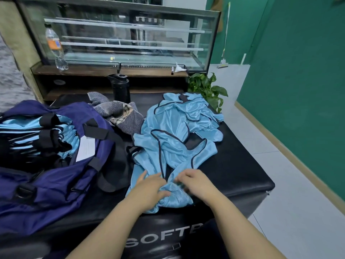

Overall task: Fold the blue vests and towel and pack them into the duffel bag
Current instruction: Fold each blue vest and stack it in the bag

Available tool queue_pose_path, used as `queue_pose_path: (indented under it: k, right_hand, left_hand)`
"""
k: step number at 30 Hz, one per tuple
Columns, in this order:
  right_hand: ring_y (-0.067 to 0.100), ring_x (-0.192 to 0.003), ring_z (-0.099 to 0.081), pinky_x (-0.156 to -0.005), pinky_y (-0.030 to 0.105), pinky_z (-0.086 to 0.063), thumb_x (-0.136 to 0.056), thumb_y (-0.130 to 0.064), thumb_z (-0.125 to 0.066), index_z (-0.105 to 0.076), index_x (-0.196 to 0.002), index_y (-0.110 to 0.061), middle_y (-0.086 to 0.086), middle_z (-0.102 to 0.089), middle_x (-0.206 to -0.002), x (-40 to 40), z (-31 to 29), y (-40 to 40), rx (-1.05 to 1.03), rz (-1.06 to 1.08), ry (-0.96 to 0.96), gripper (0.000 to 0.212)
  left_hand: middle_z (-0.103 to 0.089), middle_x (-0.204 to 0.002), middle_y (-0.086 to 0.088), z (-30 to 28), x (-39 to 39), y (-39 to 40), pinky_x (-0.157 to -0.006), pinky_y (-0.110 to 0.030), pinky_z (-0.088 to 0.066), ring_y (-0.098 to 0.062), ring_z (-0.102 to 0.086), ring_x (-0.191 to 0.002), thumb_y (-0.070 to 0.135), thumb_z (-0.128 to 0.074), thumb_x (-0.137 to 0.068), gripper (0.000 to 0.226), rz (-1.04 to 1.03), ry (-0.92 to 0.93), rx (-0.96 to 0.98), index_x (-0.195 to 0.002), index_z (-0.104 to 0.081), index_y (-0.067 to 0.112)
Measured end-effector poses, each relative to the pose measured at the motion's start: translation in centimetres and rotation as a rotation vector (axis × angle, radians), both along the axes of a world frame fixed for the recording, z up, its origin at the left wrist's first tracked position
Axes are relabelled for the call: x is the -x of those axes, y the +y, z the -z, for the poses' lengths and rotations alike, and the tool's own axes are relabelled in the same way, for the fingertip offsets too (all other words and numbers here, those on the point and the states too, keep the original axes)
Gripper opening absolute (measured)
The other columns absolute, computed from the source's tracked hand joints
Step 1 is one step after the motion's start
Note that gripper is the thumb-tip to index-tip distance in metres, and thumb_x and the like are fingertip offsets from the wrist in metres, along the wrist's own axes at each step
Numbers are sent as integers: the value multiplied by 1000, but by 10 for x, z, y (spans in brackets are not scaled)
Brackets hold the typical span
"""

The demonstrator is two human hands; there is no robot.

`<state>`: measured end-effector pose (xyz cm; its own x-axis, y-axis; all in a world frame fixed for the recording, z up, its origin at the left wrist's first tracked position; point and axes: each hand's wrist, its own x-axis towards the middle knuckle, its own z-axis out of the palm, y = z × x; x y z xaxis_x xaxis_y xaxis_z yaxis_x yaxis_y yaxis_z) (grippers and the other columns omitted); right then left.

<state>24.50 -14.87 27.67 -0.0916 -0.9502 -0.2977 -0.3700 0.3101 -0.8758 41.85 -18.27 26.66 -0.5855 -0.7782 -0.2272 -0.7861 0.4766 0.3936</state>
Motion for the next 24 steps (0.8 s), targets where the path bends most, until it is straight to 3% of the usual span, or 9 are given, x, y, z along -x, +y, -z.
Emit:
queue_pose_path:
  k: [1, 3, 5, 7, 10, 15, 18, 22, 24]
  right_hand:
    - [10, -58, -58, -58, 24, -47, -88, -17, -53, -67, -78, -11, 6, -69, -75, 3, 0, -3, 32, 111, -40, 18]
    - [14, -62, -62, -59, 27, -48, -88, -16, -52, -66, -81, -10, 10, -69, -78, 14, 2, -10, 109, 326, 8, 16]
    - [18, -78, -61, -70, 28, -46, -89, -16, -54, -64, -86, -10, 7, -67, -90, 28, 10, -16, 167, 473, 138, 13]
    - [23, -96, -58, -82, 29, -43, -89, -15, -56, -61, -104, -8, 12, -61, -110, 39, 18, -22, 158, 543, 203, 18]
    - [34, -119, -48, -102, 38, -38, -89, -22, -60, -44, -130, -1, 18, -50, -129, 48, 23, -29, 56, 601, 263, 49]
    - [32, -123, -46, -100, 40, -40, -86, -26, -66, -21, -148, -7, 13, -52, -131, 58, 19, -40, 45, 620, 54, 78]
    - [20, -91, -57, -81, 30, -44, -87, -18, -66, -33, -140, -5, -4, -57, -85, 61, 15, -41, 130, 609, 37, 64]
    - [17, -72, -57, -64, 26, -44, -84, -21, -69, -61, -92, -5, 2, -61, -78, 60, 12, -41, 160, 533, -33, 19]
    - [17, -68, -55, -64, 30, -44, -83, -24, -70, -58, -76, -7, 5, -59, -73, 58, 11, -41, 157, 496, -79, 21]
  left_hand:
    - [-57, -86, 9, -1, -3, 2, -115, -35, -17, -17, -45, -124, 43, -44, -98, 22, -43, 43, -24, -85, -49, 26]
    - [-47, -71, 6, -4, -8, 6, -84, -29, -40, -21, -53, -96, 42, -41, -99, 28, -142, 128, -71, -81, -40, 21]
    - [-50, -72, 3, -8, -14, 8, -66, -28, -38, -17, -52, -78, 43, -39, -99, 29, -202, 173, -39, -87, -41, 17]
    - [-51, -72, 2, -10, -20, 8, -61, -28, -36, -14, -51, -71, 44, -39, -99, 28, -235, 192, 10, -85, -41, 20]
    - [-48, -66, 2, -9, -27, 8, -60, -31, -35, -13, -47, -63, 43, -43, -97, 31, -311, 241, 9, -73, -34, 26]
    - [-57, -71, 8, -3, -36, 6, -65, -27, -42, -6, -51, -64, 43, -49, -94, 13, -396, 314, -61, -94, -48, 30]
    - [-63, -95, 11, -4, -39, 4, -79, -27, -46, -7, -59, -84, 41, -53, -93, 13, -452, 351, -64, -104, -50, 36]
    - [-60, -94, 9, -7, -32, -3, -75, -30, -50, -7, -56, -75, 34, -57, -91, 7, -500, 494, -67, -98, -57, 31]
    - [-57, -105, 10, -5, -27, -11, -85, -25, -45, -6, -54, -90, 28, -59, -92, 14, -509, 508, 1, -105, -59, 25]
